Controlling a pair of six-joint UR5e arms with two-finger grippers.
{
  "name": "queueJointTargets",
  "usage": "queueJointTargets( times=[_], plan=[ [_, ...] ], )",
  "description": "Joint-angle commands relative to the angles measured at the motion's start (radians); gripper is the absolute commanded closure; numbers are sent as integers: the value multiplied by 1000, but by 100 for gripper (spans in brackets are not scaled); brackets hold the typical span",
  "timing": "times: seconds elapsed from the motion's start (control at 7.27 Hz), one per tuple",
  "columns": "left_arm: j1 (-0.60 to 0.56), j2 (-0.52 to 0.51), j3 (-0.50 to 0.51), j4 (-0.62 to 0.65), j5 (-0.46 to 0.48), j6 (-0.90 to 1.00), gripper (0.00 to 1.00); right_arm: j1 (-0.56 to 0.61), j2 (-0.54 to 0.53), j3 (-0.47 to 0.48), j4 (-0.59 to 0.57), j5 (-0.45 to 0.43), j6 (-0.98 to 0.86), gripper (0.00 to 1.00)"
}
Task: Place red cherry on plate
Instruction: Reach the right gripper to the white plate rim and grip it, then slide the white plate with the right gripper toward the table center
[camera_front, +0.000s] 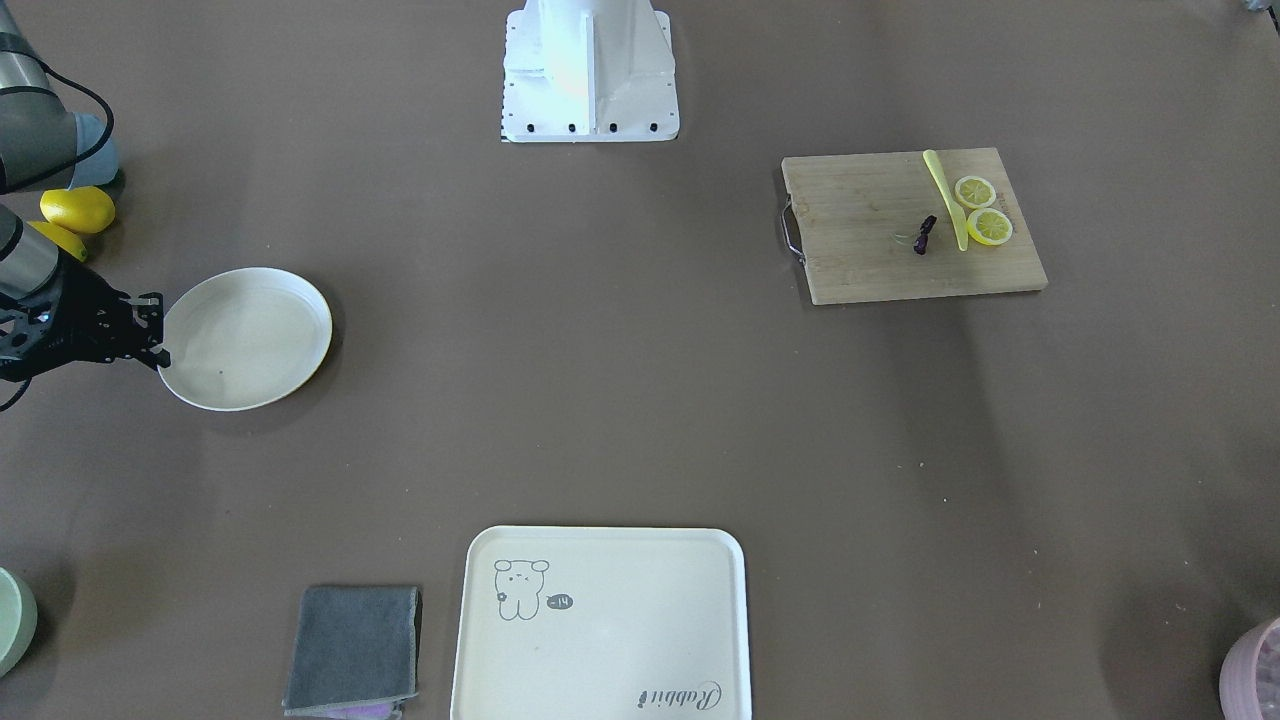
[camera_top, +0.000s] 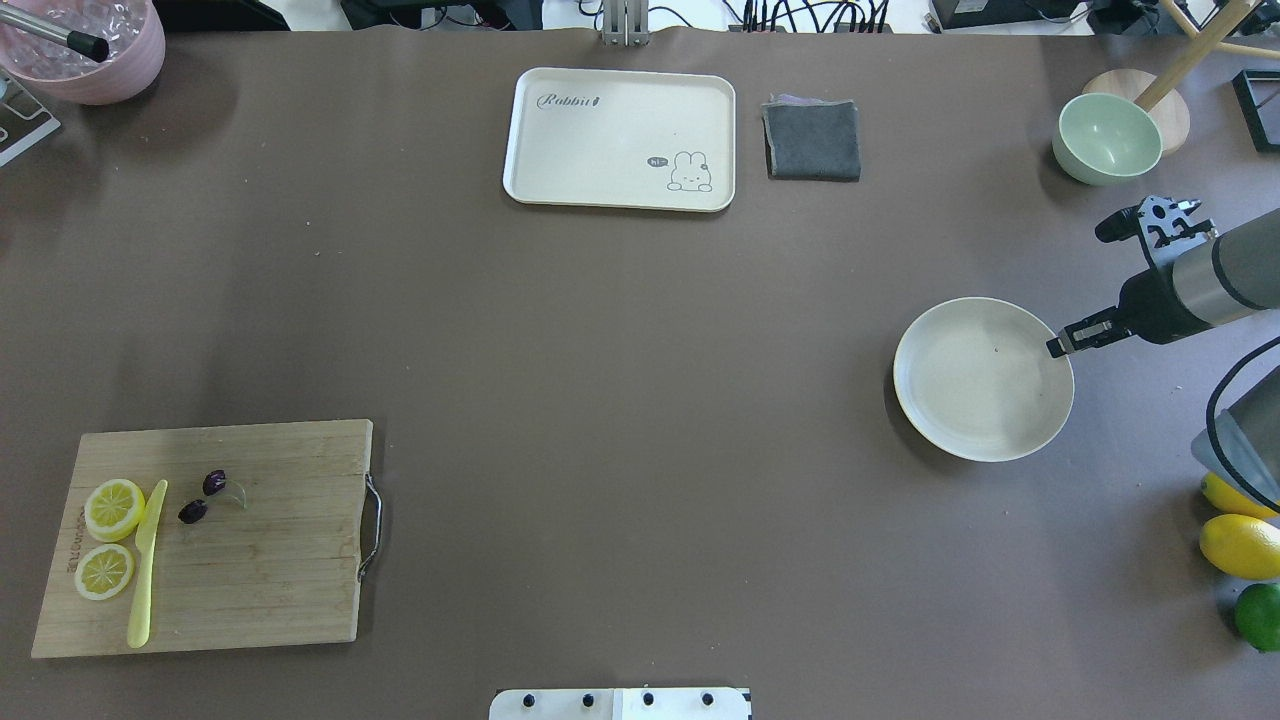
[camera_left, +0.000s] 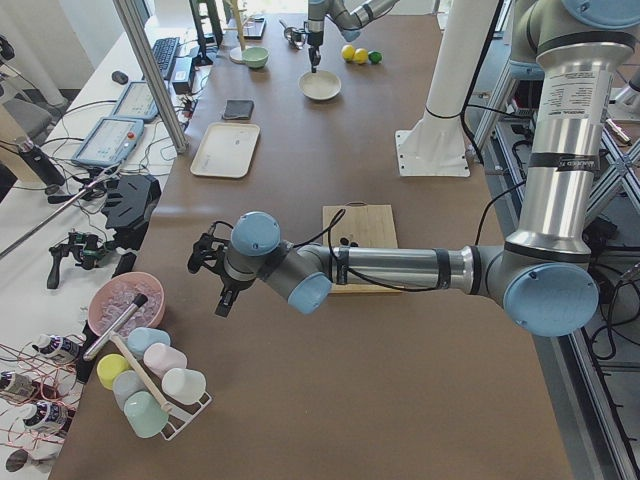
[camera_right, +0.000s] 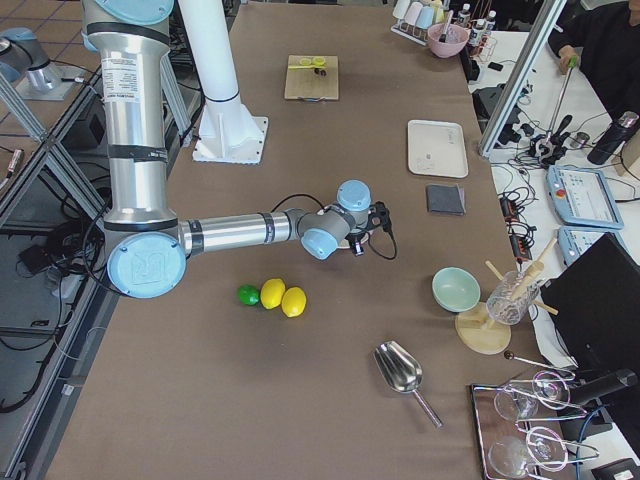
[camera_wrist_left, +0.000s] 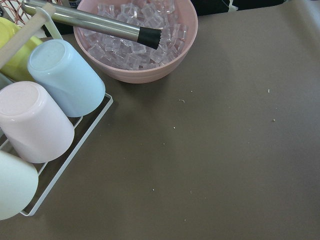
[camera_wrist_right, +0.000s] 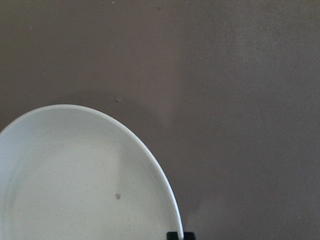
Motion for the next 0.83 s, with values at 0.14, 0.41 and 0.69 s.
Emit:
queueJointTargets(
  times=[0.14, 0.41, 0.69],
  plan=[
    [-2, 0, -3, 0, -2, -4, 3, 20, 150, 30, -3, 93, 235, 100],
    [-2, -1, 2, 0, -2, -7, 3, -138, 305, 25, -9, -41, 463, 100],
    [-2, 0, 5, 2, -1, -6, 3, -297, 422, 18, -95, -248, 580, 100]
  ],
)
